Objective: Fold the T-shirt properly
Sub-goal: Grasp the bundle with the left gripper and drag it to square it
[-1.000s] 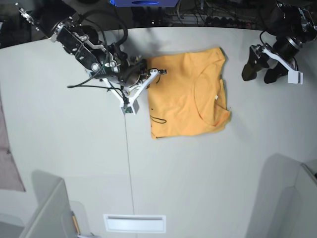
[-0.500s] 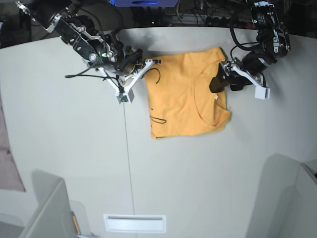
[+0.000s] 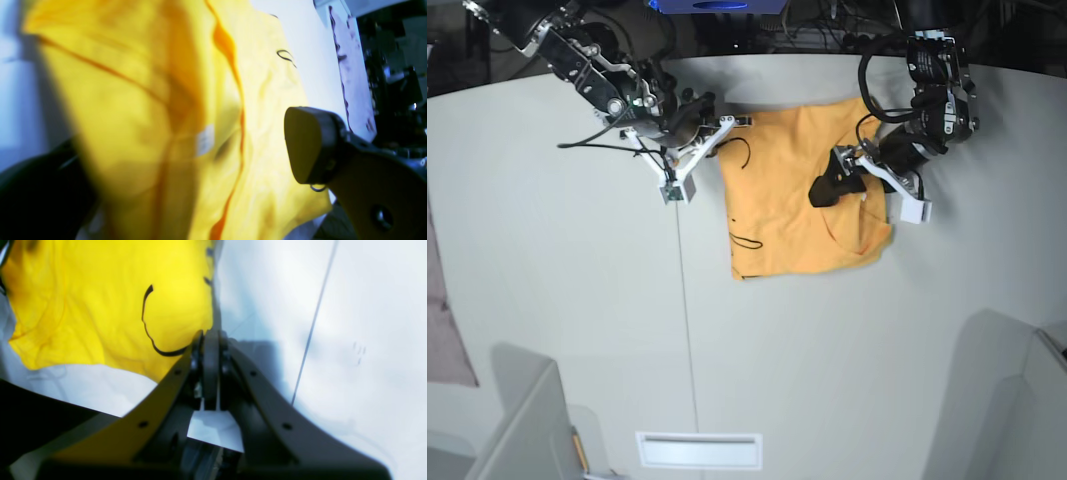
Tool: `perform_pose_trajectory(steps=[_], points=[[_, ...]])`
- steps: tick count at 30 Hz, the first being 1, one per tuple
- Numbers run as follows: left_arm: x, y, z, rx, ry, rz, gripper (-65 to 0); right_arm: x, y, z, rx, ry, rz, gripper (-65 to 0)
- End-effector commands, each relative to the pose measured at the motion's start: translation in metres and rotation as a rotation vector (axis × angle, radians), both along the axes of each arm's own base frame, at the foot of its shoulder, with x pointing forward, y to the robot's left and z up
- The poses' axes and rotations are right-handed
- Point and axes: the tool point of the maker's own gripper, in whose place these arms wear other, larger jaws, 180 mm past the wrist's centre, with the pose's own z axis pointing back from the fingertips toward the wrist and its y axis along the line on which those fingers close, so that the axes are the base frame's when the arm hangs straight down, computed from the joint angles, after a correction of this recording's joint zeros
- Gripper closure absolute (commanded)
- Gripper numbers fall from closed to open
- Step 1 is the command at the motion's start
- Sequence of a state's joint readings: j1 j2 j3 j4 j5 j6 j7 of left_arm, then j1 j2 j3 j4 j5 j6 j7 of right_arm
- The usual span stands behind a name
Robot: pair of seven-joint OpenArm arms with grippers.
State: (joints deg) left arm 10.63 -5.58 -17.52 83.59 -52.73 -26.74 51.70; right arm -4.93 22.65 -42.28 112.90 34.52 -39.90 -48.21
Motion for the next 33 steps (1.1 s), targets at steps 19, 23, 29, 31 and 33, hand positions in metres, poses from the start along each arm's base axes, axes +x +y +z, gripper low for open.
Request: perform_pose_trajectory(steps=[19, 23, 29, 31, 33], points=[[0.021, -0.025, -0.009, 0.326, 0.131, -0.364, 0.0, 0.002, -0.145, -0.005, -0.149, -0.123, -0.481, 0.0], [0.024, -0.034, -0.009, 0.435, 0.116, -0.511, 0.0, -0.004, -0.166, -0.006, -0.177, -0.117, -0.54, 0.0], [0.029, -0.053, -0.007, 0.589, 0.046, -0.71, 0.0, -0.007, -0.19, -0.004, -0.208, -0.12, -0.602, 0.0], [0.03, -0.052, -0.013, 0.705, 0.01, -0.777, 0.0, -0.007, -0.195, -0.003, -0.215, -0.124, -0.615, 0.0], [0.026, -0.05, -0.022, 0.814, -0.02, -0.855, 0.0, -0.007, -0.196, -0.003, -0.216, -0.122, -0.618, 0.0]])
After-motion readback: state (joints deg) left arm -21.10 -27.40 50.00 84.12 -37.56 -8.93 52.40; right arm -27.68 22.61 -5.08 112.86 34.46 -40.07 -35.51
